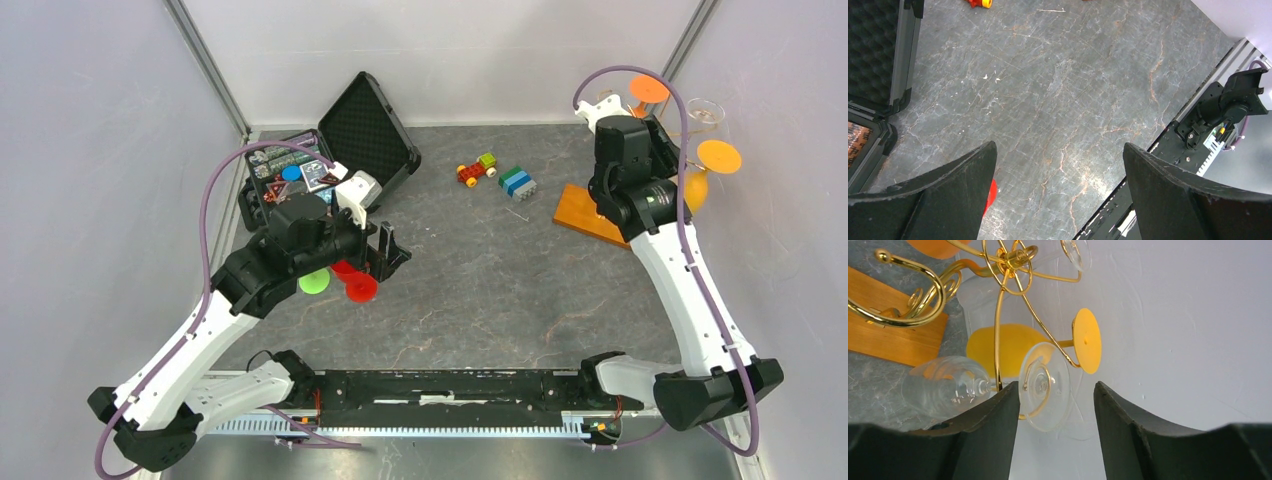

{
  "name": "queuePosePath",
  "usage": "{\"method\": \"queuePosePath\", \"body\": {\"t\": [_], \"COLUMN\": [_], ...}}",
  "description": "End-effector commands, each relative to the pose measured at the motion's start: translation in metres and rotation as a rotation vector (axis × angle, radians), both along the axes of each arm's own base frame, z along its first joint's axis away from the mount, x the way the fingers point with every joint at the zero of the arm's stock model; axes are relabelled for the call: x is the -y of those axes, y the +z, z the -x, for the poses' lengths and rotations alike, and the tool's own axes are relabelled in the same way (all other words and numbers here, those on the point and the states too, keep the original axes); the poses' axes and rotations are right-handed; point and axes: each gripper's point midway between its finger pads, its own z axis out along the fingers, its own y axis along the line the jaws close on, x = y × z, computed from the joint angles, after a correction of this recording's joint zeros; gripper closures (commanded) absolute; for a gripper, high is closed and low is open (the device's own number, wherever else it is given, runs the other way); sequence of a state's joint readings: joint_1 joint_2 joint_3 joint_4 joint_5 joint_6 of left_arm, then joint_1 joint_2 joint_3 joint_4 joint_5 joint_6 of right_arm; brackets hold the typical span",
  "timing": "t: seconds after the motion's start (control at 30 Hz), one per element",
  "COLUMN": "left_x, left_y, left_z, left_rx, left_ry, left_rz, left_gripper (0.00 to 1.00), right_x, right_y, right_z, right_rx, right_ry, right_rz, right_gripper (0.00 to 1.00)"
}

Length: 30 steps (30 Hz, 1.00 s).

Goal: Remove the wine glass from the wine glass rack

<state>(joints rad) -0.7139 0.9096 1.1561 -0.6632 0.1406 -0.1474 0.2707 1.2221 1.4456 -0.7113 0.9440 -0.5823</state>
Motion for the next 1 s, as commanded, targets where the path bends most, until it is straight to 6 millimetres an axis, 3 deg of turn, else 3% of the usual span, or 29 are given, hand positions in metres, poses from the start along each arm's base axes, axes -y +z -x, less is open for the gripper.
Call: {"method": "queuePosePath", "body": {"t": [0.0, 0.33, 0.47, 0.83, 0.97], "left_x": [0.001, -0.006, -0.015, -0.016, -0.017], "left_y": [0.007, 0.007, 0.003, 0.004, 0.004], "left_z": [-0.002, -0.005, -0.012, -0.011, -0.012], "left_rx": [0.038, 0.052, 0.050, 0.056, 0.058], "left_ry": [-0.010, 0.025, 0.086, 0.087, 0.090], "left_rz": [0.009, -0.001, -0.040, -0.039, -0.041], "left_gripper": [0.00, 0.00, 0.00, 0.00, 0.00], "right_x": [0.007, 0.018, 0.020, 0.019, 0.020], "right_y": [0.002, 0.003, -0.004, -0.019, -0.020], "right_z": [0.002, 0.012, 0.014, 0.011, 0.008], "right_rx": [0.032, 0.034, 0.018, -0.008, 0.008], "right_ry": [-0.015, -0.069, -0.077, -0.085, -0.104], "right_rz": [-0.005, 0.056, 0.074, 0.071, 0.055], "right_gripper": [0.38, 0.41, 0.45, 0.49, 0.58]}}
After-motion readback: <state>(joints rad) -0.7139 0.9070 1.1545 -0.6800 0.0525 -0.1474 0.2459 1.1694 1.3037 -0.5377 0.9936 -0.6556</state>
